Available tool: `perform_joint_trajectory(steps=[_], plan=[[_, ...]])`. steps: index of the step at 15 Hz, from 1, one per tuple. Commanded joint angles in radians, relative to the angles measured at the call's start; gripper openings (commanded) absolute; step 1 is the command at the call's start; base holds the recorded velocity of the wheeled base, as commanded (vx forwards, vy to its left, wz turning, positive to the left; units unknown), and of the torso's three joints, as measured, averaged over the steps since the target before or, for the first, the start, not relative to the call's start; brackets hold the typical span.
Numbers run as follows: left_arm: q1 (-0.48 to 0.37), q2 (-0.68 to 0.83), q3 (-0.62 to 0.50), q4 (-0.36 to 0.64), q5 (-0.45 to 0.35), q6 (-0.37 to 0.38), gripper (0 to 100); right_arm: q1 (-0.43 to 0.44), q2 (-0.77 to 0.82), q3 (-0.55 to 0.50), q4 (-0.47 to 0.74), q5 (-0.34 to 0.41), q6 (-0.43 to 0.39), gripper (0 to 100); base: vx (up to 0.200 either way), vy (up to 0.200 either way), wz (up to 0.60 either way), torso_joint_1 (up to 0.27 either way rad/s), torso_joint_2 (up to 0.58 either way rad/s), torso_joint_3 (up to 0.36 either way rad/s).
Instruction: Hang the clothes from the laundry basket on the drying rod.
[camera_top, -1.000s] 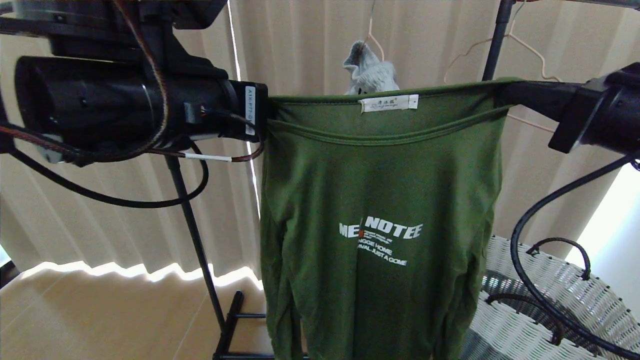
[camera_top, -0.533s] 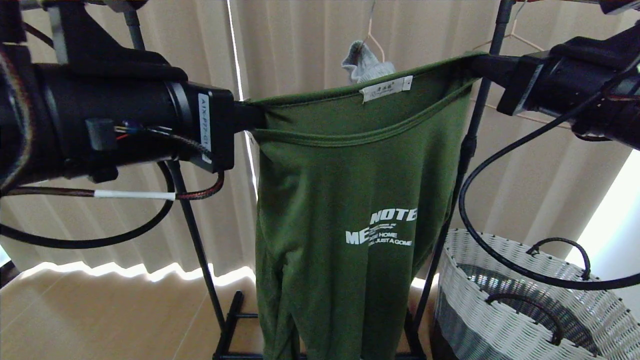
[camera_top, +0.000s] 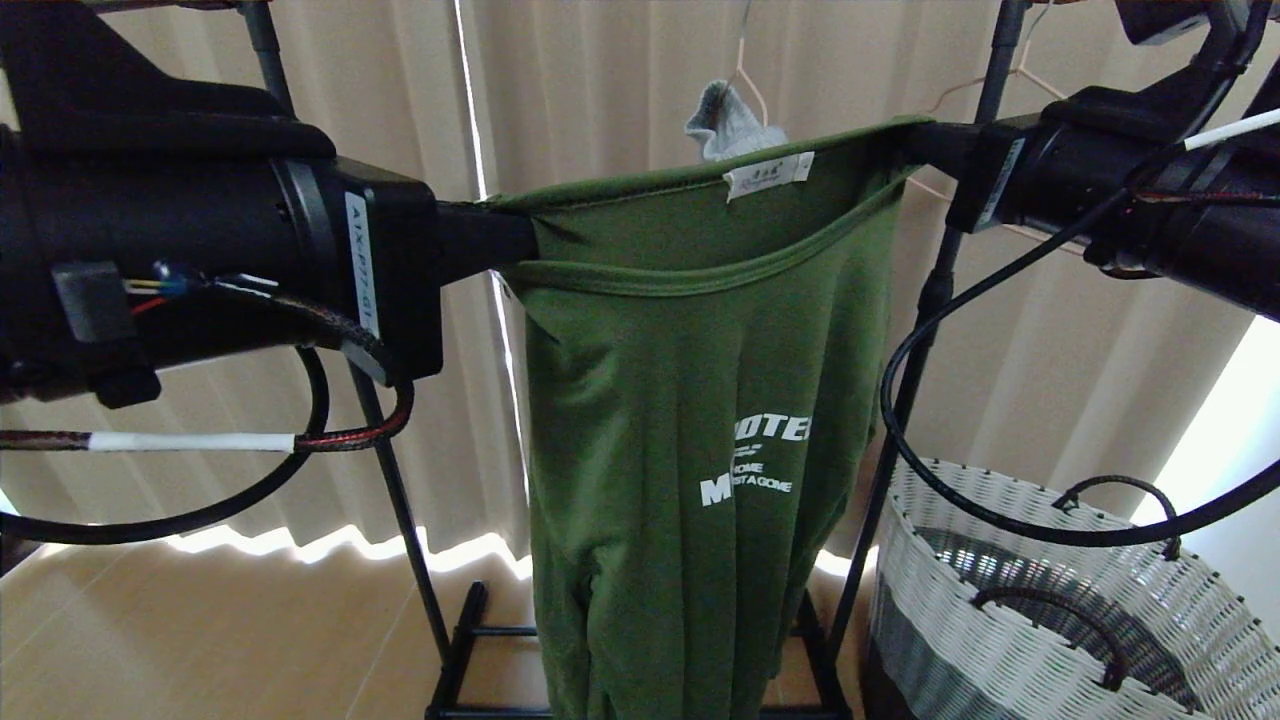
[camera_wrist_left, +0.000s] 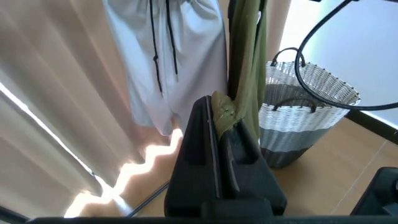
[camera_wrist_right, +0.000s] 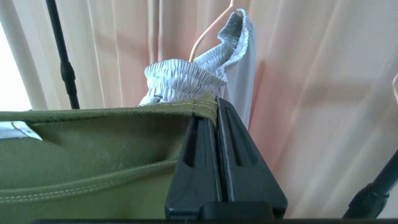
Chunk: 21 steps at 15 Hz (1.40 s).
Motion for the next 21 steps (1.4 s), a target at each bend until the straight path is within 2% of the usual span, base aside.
perform_joint_trajectory(steps=[1, 5, 8, 11, 16, 21], plan=[[0.003, 0.004, -0.002, -0.004, 0.001, 0.000, 0, 0.000, -0.009, 0.005, 0.001, -0.003, 0.000, 0, 0.000, 0.000, 0.00, 0.000, 0.00, 0.000], [0.080, 0.040, -0.035, -0.016, 0.004, 0.032, 0, 0.000, -0.070, 0.009, 0.031, -0.006, -0.005, 0, 0.000, 0.000, 0.00, 0.000, 0.00, 0.000], [0.142, 0.115, -0.123, -0.066, 0.006, 0.037, 0, 0.000, -0.150, 0.011, 0.115, -0.006, -0.005, 0, 0.000, 0.000, 0.00, 0.000, 0.00, 0.000], [0.180, 0.187, -0.183, -0.125, 0.009, 0.035, 0, 0.000, -0.227, 0.062, 0.166, -0.006, -0.006, 0, 0.000, 0.000, 0.00, 0.000, 0.00, 0.000], [0.186, 0.208, -0.123, -0.151, 0.041, 0.022, 0, 0.000, -0.281, 0.187, 0.181, -0.006, -0.006, 0, 0.000, 0.000, 0.00, 0.000, 0.00, 0.000], [0.189, 0.198, -0.176, -0.146, 0.040, 0.026, 0, 0.000, -0.270, 0.154, 0.178, 0.002, -0.005, 0, 0.000, 0.000, 0.00, 0.000, 0.00, 0.000]])
